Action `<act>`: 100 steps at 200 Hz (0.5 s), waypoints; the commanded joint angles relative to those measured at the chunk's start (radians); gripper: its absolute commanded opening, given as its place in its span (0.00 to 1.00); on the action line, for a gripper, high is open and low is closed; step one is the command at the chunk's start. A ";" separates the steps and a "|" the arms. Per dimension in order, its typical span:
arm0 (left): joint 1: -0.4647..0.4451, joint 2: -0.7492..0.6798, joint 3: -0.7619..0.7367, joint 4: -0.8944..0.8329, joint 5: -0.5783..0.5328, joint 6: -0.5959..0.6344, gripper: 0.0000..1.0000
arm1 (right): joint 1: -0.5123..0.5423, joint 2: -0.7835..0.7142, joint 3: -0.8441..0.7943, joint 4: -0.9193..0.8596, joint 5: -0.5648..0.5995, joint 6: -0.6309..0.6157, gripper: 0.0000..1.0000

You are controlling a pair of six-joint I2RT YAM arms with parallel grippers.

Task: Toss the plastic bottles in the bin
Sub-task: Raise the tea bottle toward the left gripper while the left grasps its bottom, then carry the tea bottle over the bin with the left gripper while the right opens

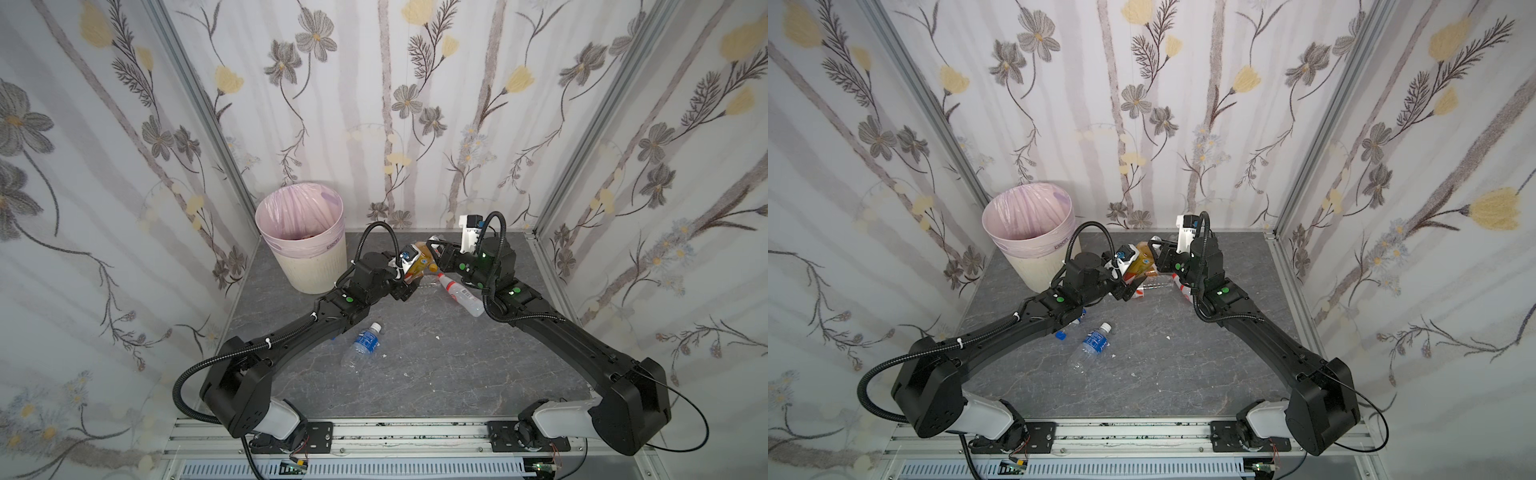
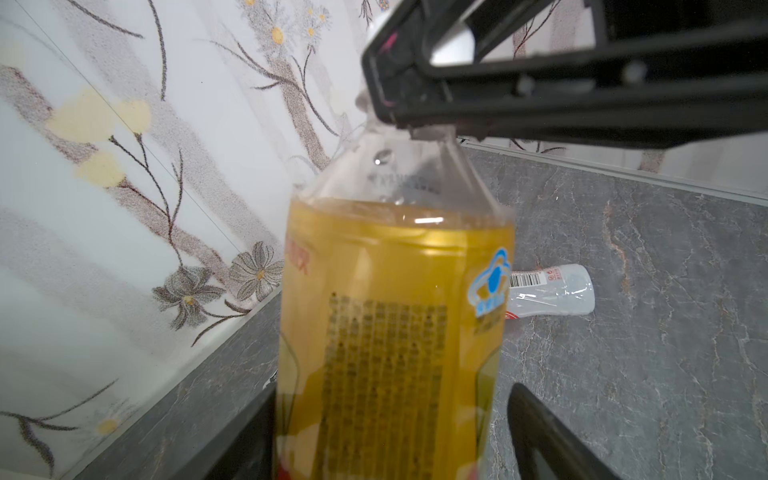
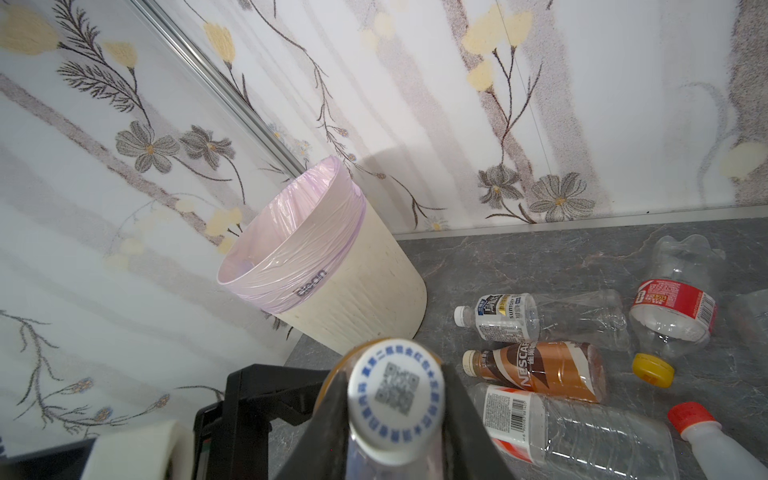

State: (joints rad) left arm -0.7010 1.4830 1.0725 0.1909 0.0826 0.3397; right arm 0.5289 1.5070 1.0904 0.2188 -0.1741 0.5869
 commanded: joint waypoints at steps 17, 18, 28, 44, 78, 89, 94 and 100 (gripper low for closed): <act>0.000 0.009 0.023 0.043 0.017 -0.038 0.69 | 0.001 -0.004 0.009 0.027 -0.020 0.012 0.31; 0.000 0.009 0.023 0.043 0.017 -0.039 0.69 | 0.001 -0.004 0.008 0.027 -0.020 0.013 0.31; 0.001 0.015 0.029 0.043 0.018 -0.046 0.66 | 0.001 -0.004 0.009 0.029 -0.020 0.014 0.31; 0.001 0.023 0.035 0.044 0.019 -0.058 0.63 | 0.001 -0.004 0.007 0.030 -0.022 0.018 0.31; 0.001 0.026 0.042 0.043 0.025 -0.083 0.58 | 0.001 -0.005 0.006 0.030 -0.030 0.020 0.31; 0.001 0.025 0.043 0.043 0.023 -0.088 0.56 | 0.001 -0.007 0.006 0.030 -0.033 0.021 0.31; 0.002 0.024 0.043 0.044 0.024 -0.089 0.56 | 0.000 -0.007 0.007 0.029 -0.034 0.022 0.32; 0.003 0.022 0.041 0.044 0.022 -0.091 0.56 | 0.001 -0.007 0.008 0.029 -0.034 0.022 0.34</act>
State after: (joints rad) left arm -0.7002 1.5063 1.1011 0.1879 0.1055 0.2810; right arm 0.5270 1.5070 1.0920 0.2234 -0.1658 0.5934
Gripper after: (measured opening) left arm 0.591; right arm 0.315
